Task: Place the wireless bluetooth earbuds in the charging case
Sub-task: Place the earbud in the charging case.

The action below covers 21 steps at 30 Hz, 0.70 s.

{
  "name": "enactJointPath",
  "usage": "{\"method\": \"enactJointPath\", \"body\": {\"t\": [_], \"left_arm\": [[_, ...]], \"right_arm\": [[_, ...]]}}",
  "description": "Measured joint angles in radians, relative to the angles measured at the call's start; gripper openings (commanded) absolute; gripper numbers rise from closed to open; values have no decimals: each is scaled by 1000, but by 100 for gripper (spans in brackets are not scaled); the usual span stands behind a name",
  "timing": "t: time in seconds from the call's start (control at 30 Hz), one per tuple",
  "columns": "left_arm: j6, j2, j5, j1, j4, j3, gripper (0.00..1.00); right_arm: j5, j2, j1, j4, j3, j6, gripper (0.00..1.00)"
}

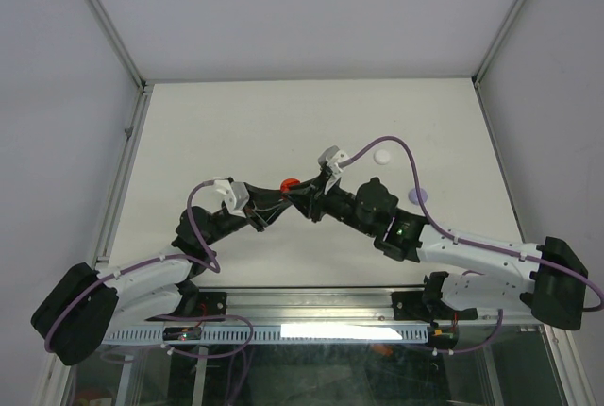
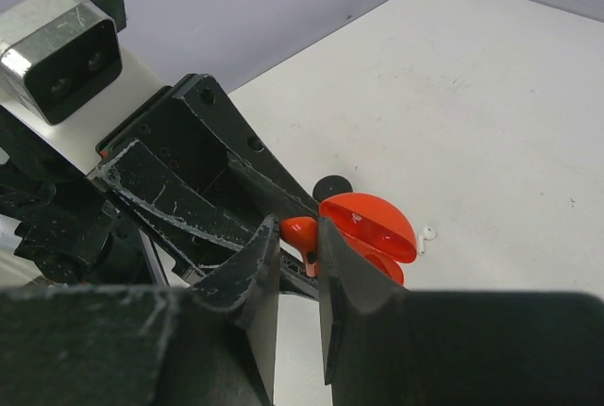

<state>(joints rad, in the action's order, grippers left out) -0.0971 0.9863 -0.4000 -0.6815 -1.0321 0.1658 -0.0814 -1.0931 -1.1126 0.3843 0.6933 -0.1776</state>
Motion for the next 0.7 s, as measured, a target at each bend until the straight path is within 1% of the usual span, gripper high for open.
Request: {"method": "enactJointPath", "body": {"t": [0.37,0.57,0.7], "left_arm": [[-7,4,0,0,0,0,0],[-14,9,-2,0,5,0,0],[-17,9,-4,0,12,0,0]], "right_arm": [[0,16,0,10,-30,0,18],[-128,36,-5,42,-57,18,19],[-182,62,-4,65,-66,25,18]]}}
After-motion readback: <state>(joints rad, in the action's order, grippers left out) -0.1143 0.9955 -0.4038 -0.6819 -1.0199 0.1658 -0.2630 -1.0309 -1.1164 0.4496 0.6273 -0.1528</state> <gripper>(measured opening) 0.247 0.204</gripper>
